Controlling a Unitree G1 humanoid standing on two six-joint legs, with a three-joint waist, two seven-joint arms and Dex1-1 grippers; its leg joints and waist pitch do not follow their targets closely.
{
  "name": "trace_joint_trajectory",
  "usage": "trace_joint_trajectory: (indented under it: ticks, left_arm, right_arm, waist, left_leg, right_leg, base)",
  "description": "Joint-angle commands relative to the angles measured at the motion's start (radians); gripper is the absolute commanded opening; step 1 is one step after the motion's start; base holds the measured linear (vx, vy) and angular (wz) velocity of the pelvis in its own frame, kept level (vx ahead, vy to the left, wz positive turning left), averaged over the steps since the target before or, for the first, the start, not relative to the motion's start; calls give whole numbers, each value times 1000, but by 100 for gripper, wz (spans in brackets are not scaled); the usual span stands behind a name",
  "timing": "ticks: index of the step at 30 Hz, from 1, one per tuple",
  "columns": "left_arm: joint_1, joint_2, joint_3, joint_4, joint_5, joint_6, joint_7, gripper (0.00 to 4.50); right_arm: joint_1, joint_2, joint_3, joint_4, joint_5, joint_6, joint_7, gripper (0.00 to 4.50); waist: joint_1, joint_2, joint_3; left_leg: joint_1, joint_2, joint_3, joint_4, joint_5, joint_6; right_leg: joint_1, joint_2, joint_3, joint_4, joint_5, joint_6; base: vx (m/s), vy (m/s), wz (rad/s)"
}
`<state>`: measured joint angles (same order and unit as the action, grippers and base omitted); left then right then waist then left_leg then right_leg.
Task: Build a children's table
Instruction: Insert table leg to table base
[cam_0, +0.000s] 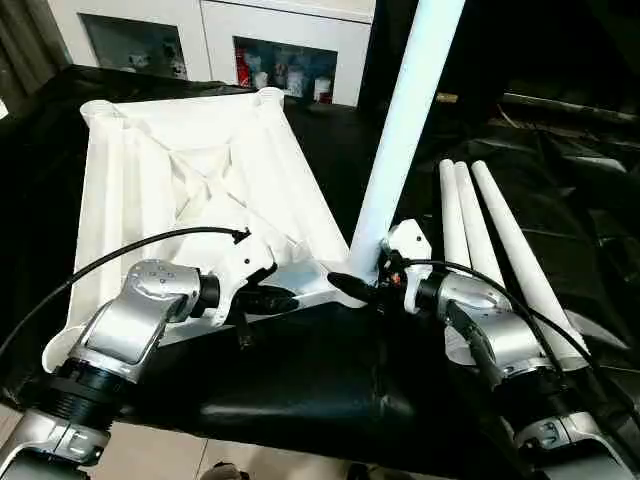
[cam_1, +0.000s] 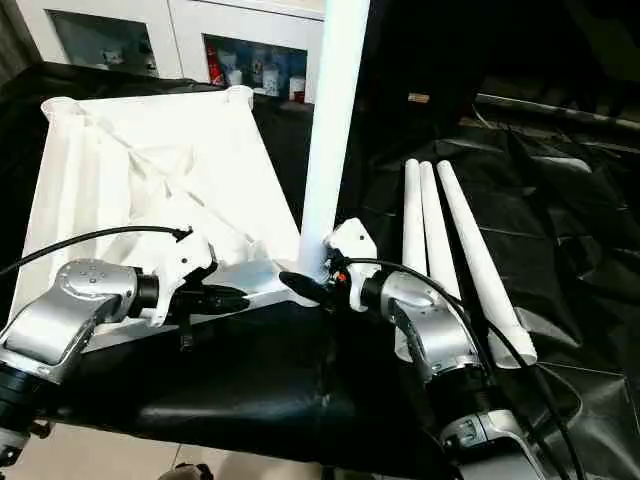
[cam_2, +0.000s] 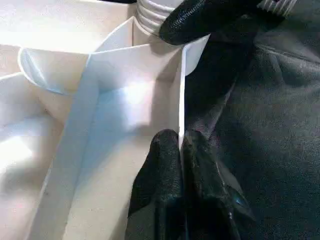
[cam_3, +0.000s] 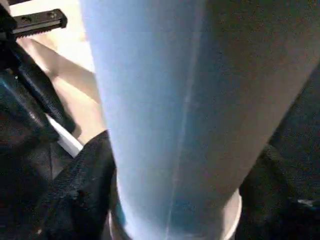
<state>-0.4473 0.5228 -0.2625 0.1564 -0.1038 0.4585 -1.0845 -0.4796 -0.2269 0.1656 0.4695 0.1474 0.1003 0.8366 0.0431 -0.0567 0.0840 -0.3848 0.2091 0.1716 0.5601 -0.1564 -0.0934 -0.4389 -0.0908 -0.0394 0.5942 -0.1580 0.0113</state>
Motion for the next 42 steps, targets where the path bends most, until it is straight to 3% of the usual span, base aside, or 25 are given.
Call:
trace_joint_trajectory:
  ticks: [1,8,12,13,14,16,18,21,25,26,31,36,37,39,40,41,42]
  left_arm:
    - [5,-10,-33,-5,-28,-4,-52,0]
    - [-1,-17,-30,13,-18,0,-34,0]
    - [-34,-104,0,97,35,11,152,0]
    - [-41,-121,5,113,45,7,187,0]
    - [-62,-176,28,158,65,17,297,0]
    - [-76,-223,36,183,74,30,366,0]
    - [-96,-280,41,218,90,29,449,0]
    - [-120,-343,42,256,101,15,522,0]
    - [-144,-377,19,278,118,-2,504,0]
    - [-146,-372,15,282,125,-3,499,0]
    - [-142,-349,15,287,133,-1,479,0]
    - [-164,-347,37,326,146,-69,517,0]
    - [-174,-356,61,327,122,-116,511,28]
    - [-179,-361,74,318,106,-141,506,57]
    - [-182,-366,90,307,92,-147,508,60]
    - [-185,-369,108,290,74,-130,509,60]
    - [-197,-361,146,253,53,-129,523,80]
  right_arm:
    - [9,-17,1,-16,-7,12,1,306]
    - [17,-2,-5,-4,-6,22,-25,274]
    - [1,90,-105,114,0,18,-272,271]
    - [-4,104,-123,134,1,20,-319,270]
    - [-18,142,-166,182,6,34,-443,270]
    - [-28,170,-182,213,-8,32,-545,270]
    - [-44,209,-200,243,-12,47,-649,270]
    - [-64,248,-204,271,-26,53,-737,270]
    - [-95,277,-210,298,-31,28,-745,270]
    - [-100,276,-209,301,-26,22,-732,326]
    - [-115,272,-211,278,-13,-13,-687,365]
    - [-67,213,-167,71,-23,8,-598,370]
    - [-38,190,-163,-6,-13,36,-566,371]
    - [-22,177,-159,-44,-11,52,-552,372]
    - [-9,166,-155,-73,-11,64,-541,372]
    - [6,152,-145,-101,-15,80,-526,372]
    - [34,120,-130,-154,-20,106,-497,372]
  waist:
    - [2,7,-57]
    - [2,8,-57]
    - [-1,9,-53]
    - [-2,9,-49]
    - [-4,5,-51]
    - [-4,7,-48]
    - [-3,8,-48]
    - [2,6,-51]
    - [9,7,-55]
    - [9,7,-54]
    - [3,10,-54]
    - [0,5,-54]
    - [0,-2,-52]
    - [2,0,-56]
    - [2,1,-57]
    - [5,9,-63]
    - [5,8,-63]
  left_leg:
    - [13,8,14,-61,-221,39]
    - [13,7,14,-61,-220,36]
    - [15,8,13,-65,-263,13]
    - [18,8,13,-67,-297,-2]
    - [18,5,9,-68,-316,-15]
    - [25,5,12,-67,-340,-20]
    - [19,1,10,-67,-351,-17]
    - [19,-1,10,-66,-348,-11]
    - [11,-2,10,-67,-328,1]
    - [11,-2,9,-67,-328,3]
    - [3,-1,6,-71,-337,0]
    - [5,-1,8,-69,-333,14]
    - [-3,-3,7,-70,-304,24]
    - [-6,-2,6,-69,-276,26]
    - [-3,-2,8,-66,-259,32]
    - [5,3,12,-60,-219,36]
    - [5,4,12,-58,-205,41]
  right_leg:
    - [59,-22,28,-55,-172,-217]
    - [60,-22,28,-54,-172,-218]
    - [54,-23,30,-63,-239,-204]
    - [48,-26,30,-70,-301,-193]
    - [52,-26,28,-72,-352,-172]
    - [42,-24,30,-79,-383,-153]
    - [41,-23,29,-84,-415,-121]
    - [39,-21,29,-86,-418,-97]
    - [43,-22,28,-84,-389,-82]
    - [43,-21,27,-83,-380,-84]
    - [48,-22,24,-82,-373,-89]
    - [48,-22,24,-88,-392,-78]
    - [54,-20,23,-86,-371,-75]
    - [58,-23,23,-82,-356,-74]
    - [55,-25,24,-82,-334,-88]
    - [53,-21,26,-71,-220,-136]
    - [55,-19,25,-67,-177,-150]
  base:
    - [0,0,0]
    - [0,0,0]
    - [0,0,0]
    - [0,0,0]
    - [0,0,0]
    - [0,0,0]
    - [0,0,0]
    - [0,0,0]
    - [0,0,0]
    - [0,0,0]
    - [0,0,0]
    - [0,0,0]
    - [0,0,0]
    - [0,0,0]
    - [0,0,0]
    - [0,0,0]
    - [0,0,0]
